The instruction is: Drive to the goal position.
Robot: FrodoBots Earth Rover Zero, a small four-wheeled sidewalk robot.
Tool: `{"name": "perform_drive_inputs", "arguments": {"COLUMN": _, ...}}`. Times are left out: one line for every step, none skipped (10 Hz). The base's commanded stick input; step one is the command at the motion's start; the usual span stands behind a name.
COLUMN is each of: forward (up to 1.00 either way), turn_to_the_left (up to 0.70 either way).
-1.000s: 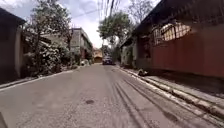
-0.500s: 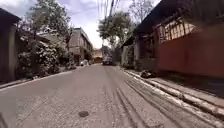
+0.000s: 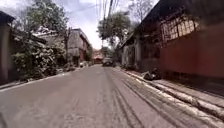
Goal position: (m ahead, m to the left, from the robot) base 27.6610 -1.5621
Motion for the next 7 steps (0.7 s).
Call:
{"name": "perform_drive_inputs", "arguments": {"forward": 0.70, "turn_to_the_left": 0.00}}
{"name": "perform_drive_inputs", "arguments": {"forward": 0.70, "turn_to_the_left": 0.00}}
{"name": "perform_drive_inputs", "arguments": {"forward": 0.70, "turn_to_the_left": 0.00}}
{"name": "perform_drive_inputs", "arguments": {"forward": 0.70, "turn_to_the_left": 0.00}}
{"name": "perform_drive_inputs", "arguments": {"forward": 0.70, "turn_to_the_left": 0.00}}
{"name": "perform_drive_inputs", "arguments": {"forward": 0.70, "turn_to_the_left": 0.00}}
{"name": "perform_drive_inputs", "arguments": {"forward": 0.70, "turn_to_the_left": 0.09}}
